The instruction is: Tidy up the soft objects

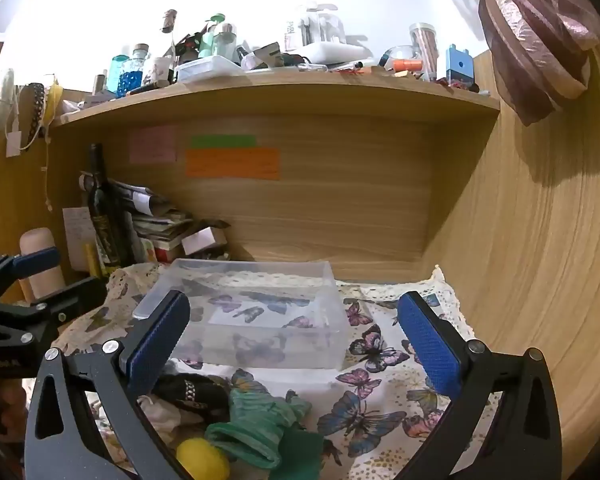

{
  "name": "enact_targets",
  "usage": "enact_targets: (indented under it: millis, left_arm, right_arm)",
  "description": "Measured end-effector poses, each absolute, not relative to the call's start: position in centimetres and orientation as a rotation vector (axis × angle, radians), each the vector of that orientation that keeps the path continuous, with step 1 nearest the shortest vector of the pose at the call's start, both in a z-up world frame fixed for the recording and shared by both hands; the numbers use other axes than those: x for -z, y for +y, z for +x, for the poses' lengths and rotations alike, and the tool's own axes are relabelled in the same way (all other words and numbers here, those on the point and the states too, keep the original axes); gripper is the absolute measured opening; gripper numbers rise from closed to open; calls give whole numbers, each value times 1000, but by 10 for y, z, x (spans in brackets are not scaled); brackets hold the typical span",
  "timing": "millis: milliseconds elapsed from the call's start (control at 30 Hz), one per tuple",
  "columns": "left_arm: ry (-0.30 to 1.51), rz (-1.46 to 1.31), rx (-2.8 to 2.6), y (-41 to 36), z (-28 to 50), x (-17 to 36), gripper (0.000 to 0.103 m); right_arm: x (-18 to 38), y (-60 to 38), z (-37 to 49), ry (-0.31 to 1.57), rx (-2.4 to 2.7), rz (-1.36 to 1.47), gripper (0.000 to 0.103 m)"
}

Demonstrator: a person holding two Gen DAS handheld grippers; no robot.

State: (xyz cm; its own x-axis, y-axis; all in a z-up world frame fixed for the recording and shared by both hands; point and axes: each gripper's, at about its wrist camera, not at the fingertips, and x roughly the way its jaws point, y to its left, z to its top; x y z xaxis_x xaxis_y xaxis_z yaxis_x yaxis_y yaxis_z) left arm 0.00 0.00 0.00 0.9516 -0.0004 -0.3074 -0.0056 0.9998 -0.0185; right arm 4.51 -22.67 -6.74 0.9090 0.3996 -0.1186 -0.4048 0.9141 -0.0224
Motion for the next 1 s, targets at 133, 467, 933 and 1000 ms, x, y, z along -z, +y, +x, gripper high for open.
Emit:
enact_targets:
  millis: [133, 467, 933, 1000]
  left_arm:
    - [311, -23, -13, -3, -1, 0, 103]
    - [317, -43, 6, -1, 1, 2, 103]
    - [317, -42, 11, 0, 1, 0, 103]
    - [314, -38, 10, -1, 0, -1, 103]
  right_arm:
    - [67, -228, 46, 122, -417, -36, 103]
    - [69, -225, 47, 129, -425, -37, 103]
    - [67, -225, 44, 122, -431, -29, 103]
    - [67, -225, 43, 121, -434, -26, 103]
